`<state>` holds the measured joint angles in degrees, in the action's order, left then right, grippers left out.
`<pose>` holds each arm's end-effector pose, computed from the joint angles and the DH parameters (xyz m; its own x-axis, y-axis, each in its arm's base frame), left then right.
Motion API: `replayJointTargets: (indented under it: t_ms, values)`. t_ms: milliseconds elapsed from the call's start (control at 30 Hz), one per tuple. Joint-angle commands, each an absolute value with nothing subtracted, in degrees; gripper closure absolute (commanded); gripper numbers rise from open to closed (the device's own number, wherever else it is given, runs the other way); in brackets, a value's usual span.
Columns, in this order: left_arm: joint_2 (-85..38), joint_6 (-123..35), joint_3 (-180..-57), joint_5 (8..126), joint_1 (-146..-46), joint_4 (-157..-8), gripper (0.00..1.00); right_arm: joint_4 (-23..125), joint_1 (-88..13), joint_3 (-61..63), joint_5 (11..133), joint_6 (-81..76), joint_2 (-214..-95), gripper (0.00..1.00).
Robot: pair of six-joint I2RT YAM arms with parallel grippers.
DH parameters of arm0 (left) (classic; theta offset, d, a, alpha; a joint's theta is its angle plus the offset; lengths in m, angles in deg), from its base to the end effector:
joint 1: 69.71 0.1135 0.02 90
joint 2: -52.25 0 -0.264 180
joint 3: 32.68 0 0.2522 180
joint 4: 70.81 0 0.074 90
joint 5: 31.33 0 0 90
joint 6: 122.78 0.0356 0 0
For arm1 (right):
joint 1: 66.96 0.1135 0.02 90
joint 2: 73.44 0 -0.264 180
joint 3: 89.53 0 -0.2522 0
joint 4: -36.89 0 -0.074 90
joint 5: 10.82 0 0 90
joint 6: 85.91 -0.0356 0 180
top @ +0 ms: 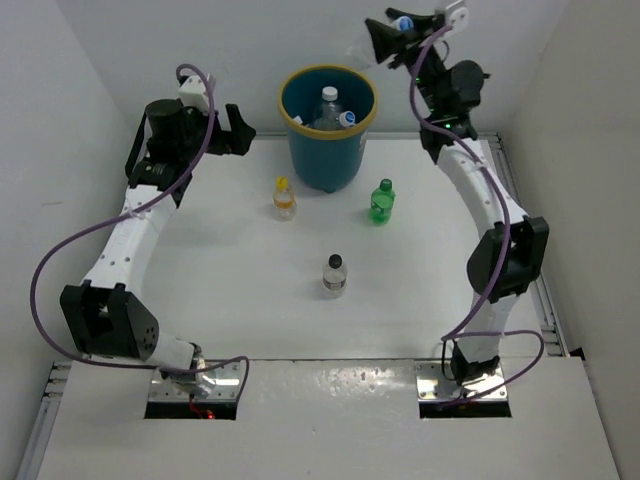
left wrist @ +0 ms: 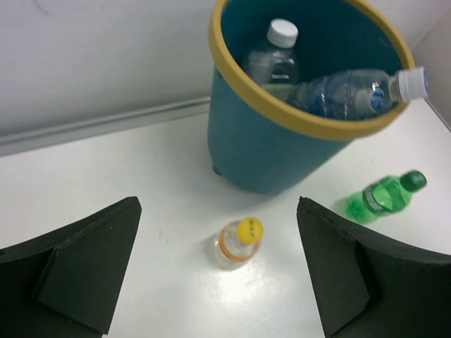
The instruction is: Put the plastic bottles in the bin
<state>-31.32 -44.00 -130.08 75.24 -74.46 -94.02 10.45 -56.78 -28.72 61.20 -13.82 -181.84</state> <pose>0.3400 -0.0384 0.4185 -0.2293 -0.1681 -0.9587 0.3213 0.9167 -0.2376 0.4281 0.0880 0.4765 0.4405 0.3763 -0.8151 -0.5733 0.8166 0.0671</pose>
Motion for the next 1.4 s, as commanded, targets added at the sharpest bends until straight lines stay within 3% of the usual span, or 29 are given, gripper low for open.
replayJointTargets:
  t_ms: [0,233,267,300,367,400,500,633,733,1000,1367]
  values:
    - [-25.8,-46.7,-127.0,78.5,-73.4,-90.2,0.00,6.7,-52.0,-29.7,62.2,-11.2,-186.0,1.00]
    - [-20.7,-46.6,-121.9,79.1,-72.9,-90.6,0.00,5.7,-46.3,-38.0,67.3,-5.6,-197.4,0.96]
    - [-20.7,-45.9,-120.5,79.7,-72.9,-90.6,0.00,6.5,-45.9,-39.2,67.2,-6.2,-199.9,0.89]
    - [-19.9,-45.1,-119.8,80.6,-72.9,-91.2,0.00,7.4,-45.8,-39.5,67.3,-6.5,-200.4,0.69]
    - [-19.2,-42.6,-117.1,83.3,-72.3,-91.8,0.00,9.4,-45.4,-40.5,66.1,-9.0,-201.7,0.44]
    - [-18.3,-41.5,-115.8,86.4,-72.3,-91.8,0.00,10.9,-45.4,-40.4,65.6,-9.5,-201.6,0.24]
    - [-16.7,-35.6,-110.4,93.5,-72.3,-92.6,0.00,13.4,-45.3,-38.9,64.0,-11.8,-200.2,0.06]
    - [-16.7,-24.2,-106.7,110.5,-72.9,-97.3,0.00,15.3,-46.0,-35.2,63.3,-15.7,-193.5,0.01]
    - [-16.1,-13.7,-104.5,116.8,-77.4,-104.0,0.00,18.6,-48.1,-33.3,62.7,-20.0,-188.5,0.01]
    - [-18.1,4.7,-100.6,113.9,-94.1,-111.9,0.00,29.0,-60.3,-22.5,57.0,-28.8,-173.5,0.01]
    - [-30.1,0.1,-103.5,109.4,-100.2,-98.7,0.00,38.0,-74.2,3.2,51.6,-25.0,-152.5,0.01]
